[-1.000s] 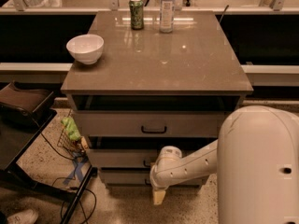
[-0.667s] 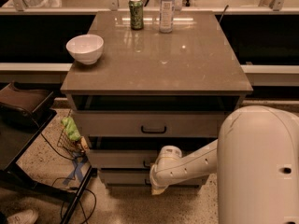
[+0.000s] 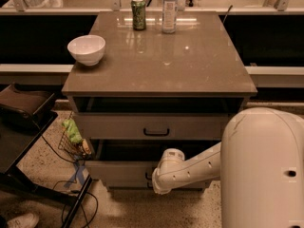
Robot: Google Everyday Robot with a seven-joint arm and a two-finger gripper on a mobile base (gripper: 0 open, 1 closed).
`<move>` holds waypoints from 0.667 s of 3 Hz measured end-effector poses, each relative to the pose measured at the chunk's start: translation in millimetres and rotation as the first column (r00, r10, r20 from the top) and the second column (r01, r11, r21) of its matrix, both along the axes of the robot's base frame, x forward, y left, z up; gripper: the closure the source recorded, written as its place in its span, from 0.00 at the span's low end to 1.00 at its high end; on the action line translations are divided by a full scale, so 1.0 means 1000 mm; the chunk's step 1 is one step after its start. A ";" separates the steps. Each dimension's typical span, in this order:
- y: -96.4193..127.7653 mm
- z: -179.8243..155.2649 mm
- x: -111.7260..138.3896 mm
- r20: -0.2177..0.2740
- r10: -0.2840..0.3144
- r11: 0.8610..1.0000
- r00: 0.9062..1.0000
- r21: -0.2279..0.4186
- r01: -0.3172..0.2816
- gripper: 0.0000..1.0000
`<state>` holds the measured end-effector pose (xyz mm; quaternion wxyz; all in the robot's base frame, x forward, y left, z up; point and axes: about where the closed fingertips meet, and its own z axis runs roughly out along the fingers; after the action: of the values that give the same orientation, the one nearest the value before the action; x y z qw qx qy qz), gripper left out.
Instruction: Open middle drawer
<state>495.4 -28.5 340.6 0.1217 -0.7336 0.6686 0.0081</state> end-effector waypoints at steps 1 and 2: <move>-0.001 0.001 0.000 0.001 -0.003 1.000 1.000 -0.001 0.003 1.00; -0.001 0.001 0.000 0.001 -0.003 1.000 1.000 -0.001 0.003 1.00</move>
Offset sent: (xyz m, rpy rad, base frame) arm -0.0645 -0.1491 0.1472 -0.1527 -0.1667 -0.3480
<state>495.1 -29.5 341.9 0.1218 -0.7328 0.6695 0.0075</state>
